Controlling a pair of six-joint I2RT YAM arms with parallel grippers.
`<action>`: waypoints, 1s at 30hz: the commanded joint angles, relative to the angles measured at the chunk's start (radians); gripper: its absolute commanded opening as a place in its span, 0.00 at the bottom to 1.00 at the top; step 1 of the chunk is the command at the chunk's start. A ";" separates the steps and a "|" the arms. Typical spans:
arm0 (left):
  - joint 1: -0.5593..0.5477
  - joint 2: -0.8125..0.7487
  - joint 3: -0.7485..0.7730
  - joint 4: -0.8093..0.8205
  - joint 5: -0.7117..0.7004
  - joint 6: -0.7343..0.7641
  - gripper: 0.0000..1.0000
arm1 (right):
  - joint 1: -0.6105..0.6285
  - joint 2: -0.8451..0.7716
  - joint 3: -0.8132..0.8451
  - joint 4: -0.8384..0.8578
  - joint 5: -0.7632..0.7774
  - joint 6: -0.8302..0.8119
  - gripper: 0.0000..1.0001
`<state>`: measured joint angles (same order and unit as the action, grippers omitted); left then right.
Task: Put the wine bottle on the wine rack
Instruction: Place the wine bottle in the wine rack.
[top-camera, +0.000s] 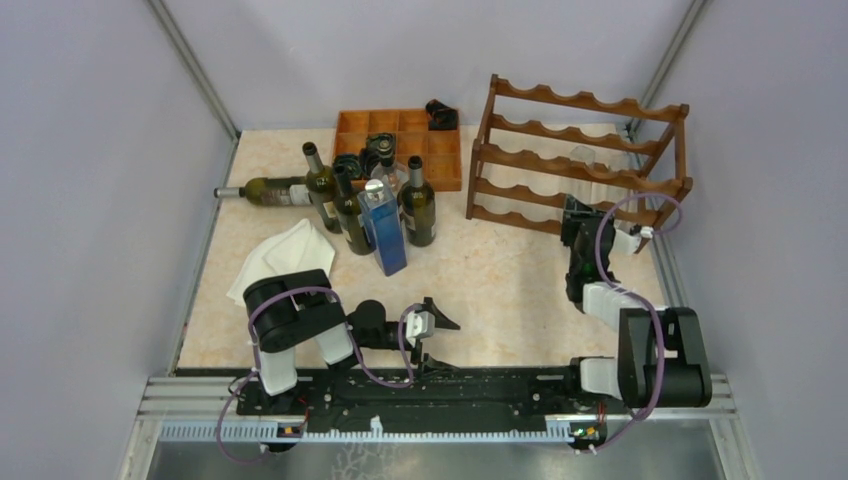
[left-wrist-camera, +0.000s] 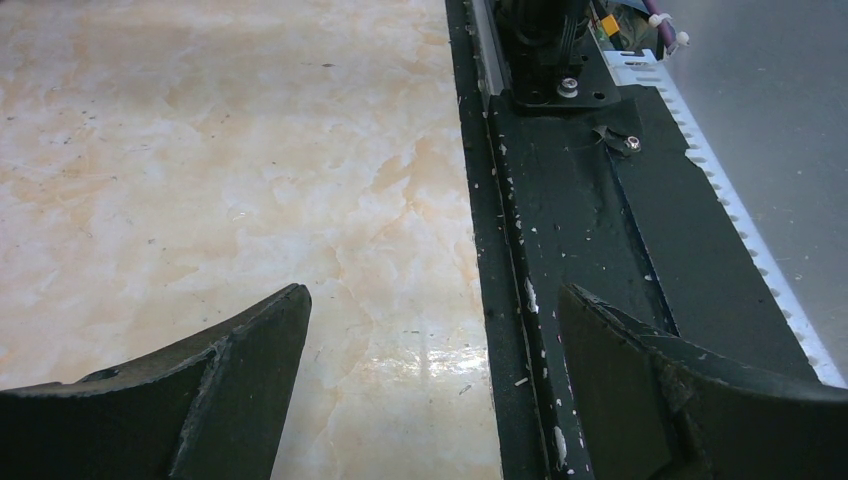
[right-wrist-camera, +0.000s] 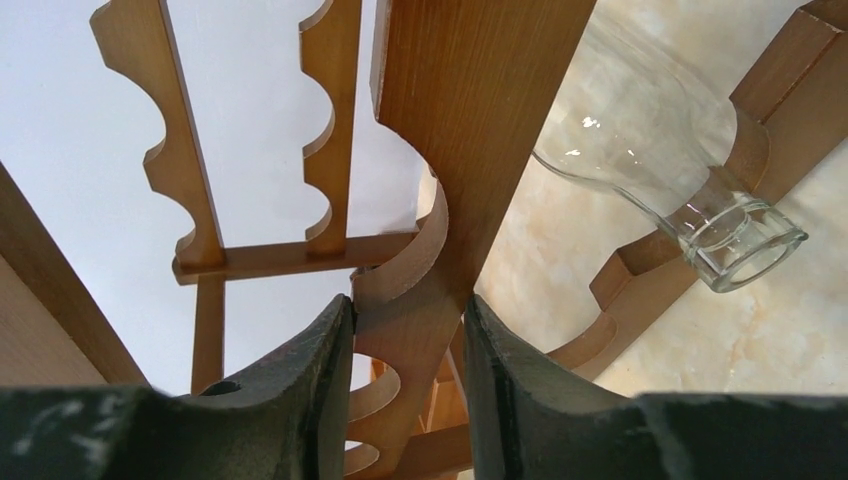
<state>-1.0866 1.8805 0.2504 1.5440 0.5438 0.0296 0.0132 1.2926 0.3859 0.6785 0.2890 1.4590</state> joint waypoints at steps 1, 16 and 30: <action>-0.001 0.016 0.012 0.172 0.027 -0.010 0.99 | 0.015 -0.083 -0.014 0.042 -0.027 -0.040 0.43; -0.003 0.011 0.006 0.184 0.027 -0.024 0.99 | 0.014 -0.338 -0.030 -0.146 -0.106 -0.301 0.84; -0.177 -0.251 0.097 -0.303 -0.072 -0.013 0.99 | 0.015 -0.601 -0.185 -0.173 -0.669 -0.752 0.89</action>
<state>-1.1973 1.7599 0.2684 1.4727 0.5152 -0.0261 0.0196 0.6502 0.2371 0.4801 -0.1837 0.8097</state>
